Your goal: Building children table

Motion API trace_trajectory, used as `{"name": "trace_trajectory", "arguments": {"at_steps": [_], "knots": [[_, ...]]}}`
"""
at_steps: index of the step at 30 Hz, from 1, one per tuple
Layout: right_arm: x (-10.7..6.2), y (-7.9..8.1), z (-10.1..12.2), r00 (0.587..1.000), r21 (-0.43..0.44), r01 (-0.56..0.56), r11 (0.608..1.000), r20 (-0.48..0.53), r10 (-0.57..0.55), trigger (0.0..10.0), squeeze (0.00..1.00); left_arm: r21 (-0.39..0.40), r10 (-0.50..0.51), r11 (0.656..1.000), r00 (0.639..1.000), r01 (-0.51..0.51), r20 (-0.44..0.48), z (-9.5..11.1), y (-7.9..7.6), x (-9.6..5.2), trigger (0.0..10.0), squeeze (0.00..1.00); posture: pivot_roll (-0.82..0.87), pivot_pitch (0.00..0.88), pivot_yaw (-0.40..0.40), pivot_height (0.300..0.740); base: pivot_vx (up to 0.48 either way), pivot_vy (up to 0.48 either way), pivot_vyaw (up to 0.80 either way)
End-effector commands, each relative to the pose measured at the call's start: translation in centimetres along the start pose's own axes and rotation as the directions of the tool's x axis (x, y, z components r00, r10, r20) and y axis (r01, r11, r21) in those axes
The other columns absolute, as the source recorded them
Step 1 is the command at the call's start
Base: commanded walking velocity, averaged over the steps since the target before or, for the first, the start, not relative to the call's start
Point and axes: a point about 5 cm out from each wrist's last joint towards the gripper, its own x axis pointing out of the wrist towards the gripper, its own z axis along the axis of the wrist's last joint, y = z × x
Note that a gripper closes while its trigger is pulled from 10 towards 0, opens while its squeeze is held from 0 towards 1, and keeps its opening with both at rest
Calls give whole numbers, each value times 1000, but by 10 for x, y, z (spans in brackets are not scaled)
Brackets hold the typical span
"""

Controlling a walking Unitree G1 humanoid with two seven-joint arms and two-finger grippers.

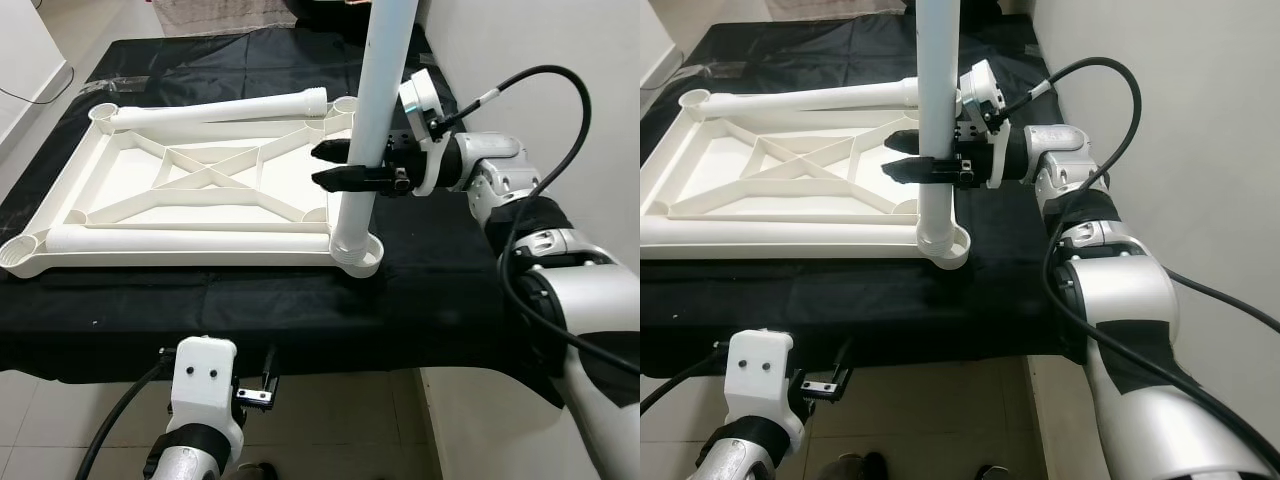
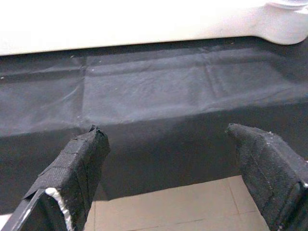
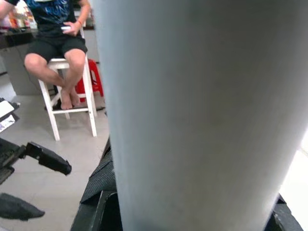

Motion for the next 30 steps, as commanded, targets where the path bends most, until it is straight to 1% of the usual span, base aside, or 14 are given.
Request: {"name": "trace_trajectory", "arguments": {"at_steps": [1,4,7,14,19,27,30], "knots": [[-3,2,-10,998,31,-11,999,-69,13,10000,0,13,-1,1000,1000,1,-21,-2,1,-3,10000,0,155,274,25,740,0,0,0],[-6,2,-5,997,18,-28,999,-75,29,10000,0,13,-2,1000,1000,3,-26,-3,1,-4,10000,0,152,276,27,740,0,0,0],[-7,2,-4,996,15,-31,999,-77,32,10000,0,13,-3,1000,1000,3,-27,-3,1,-4,10000,0,152,276,27,740,0,0,0],[-7,4,-10,997,33,-41,999,-71,43,10000,0,14,-5,1000,999,6,-31,-4,1,-3,10000,0,151,273,29,740,0,0,0],[-6,7,-13,998,48,-53,997,-43,56,10000,0,16,-9,1000,1000,10,-30,-5,1,-1,10000,0,148,260,33,740,0,0,0],[-8,6,-11,998,55,-45,997,-41,48,10000,0,19,-7,1000,1000,8,-29,-4,3,-1,10000,0,145,253,34,740,0,0,0],[-9,6,-11,997,49,-47,998,-56,49,10000,0,19,-9,1000,1000,10,-29,-4,3,-2,10000,0,142,250,37,740,0,0,0]]}}
